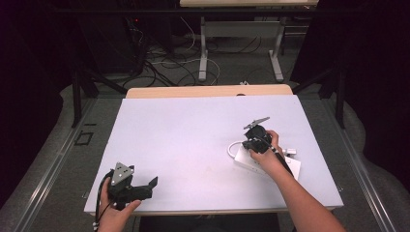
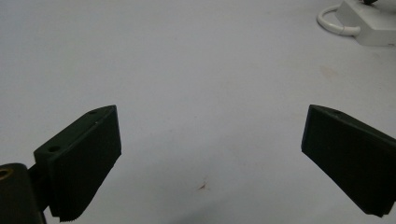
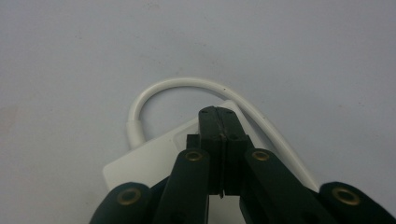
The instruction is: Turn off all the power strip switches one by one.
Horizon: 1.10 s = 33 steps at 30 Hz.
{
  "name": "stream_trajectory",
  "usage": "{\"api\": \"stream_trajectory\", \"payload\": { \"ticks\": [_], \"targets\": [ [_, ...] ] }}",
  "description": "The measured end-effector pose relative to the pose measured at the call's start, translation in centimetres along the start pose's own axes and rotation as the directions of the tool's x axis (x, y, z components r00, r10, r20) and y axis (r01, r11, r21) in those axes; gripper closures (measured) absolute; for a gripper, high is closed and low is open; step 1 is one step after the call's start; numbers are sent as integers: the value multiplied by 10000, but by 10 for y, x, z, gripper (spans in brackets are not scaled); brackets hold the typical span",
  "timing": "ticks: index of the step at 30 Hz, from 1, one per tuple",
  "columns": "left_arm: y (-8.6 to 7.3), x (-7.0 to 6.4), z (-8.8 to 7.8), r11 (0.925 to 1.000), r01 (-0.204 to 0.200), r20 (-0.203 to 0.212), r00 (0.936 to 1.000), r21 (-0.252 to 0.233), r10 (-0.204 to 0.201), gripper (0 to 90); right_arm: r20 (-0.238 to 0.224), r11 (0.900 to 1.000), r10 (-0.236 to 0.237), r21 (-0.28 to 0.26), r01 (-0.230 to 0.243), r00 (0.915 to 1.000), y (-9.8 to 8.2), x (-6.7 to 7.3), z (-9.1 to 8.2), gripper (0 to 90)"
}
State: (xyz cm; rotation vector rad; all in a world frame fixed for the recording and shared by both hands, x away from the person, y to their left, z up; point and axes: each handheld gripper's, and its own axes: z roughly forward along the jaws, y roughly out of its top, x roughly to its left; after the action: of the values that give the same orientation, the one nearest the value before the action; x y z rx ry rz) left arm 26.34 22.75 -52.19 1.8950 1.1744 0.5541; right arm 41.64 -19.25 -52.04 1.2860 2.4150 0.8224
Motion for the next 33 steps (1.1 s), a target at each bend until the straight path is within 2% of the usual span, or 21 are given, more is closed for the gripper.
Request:
{"api": "stream_trajectory", "payload": {
  "ticks": [10,16,20,23,25,28,31,33],
  "targets": [
    [0,-2,0,10000,-16,-20,10000,-37,16,47,4,9999,-159,-19,159,9999,-1,1,1,900],
    [0,-2,0,10000,28,-18,10000,-56,-28,47,-186,9995,298,60,-297,9994,0,-2,1,900],
    [0,-1,0,10000,-72,-44,10000,-44,72,47,-204,9991,419,116,-417,9989,-1,-3,2,900],
    [0,-2,-1,10000,-24,-39,10000,-29,24,47,77,9998,187,55,-187,9998,0,1,1,900],
    [0,-1,-1,10000,-37,-45,10000,-48,37,47,86,10000,50,-14,-50,10000,-1,2,1,900],
    [0,-1,0,10000,61,-25,10000,-52,-62,47,-61,9996,257,-107,-258,9997,-1,0,-1,900],
    [0,-1,0,10000,63,-31,10000,-59,-63,47,43,9993,358,-114,-358,9993,-2,-3,-1,900],
    [0,0,0,10000,-4,-45,10000,-58,4,47,-47,9988,474,-98,-474,9989,-2,-3,-2,900]
  ]
}}
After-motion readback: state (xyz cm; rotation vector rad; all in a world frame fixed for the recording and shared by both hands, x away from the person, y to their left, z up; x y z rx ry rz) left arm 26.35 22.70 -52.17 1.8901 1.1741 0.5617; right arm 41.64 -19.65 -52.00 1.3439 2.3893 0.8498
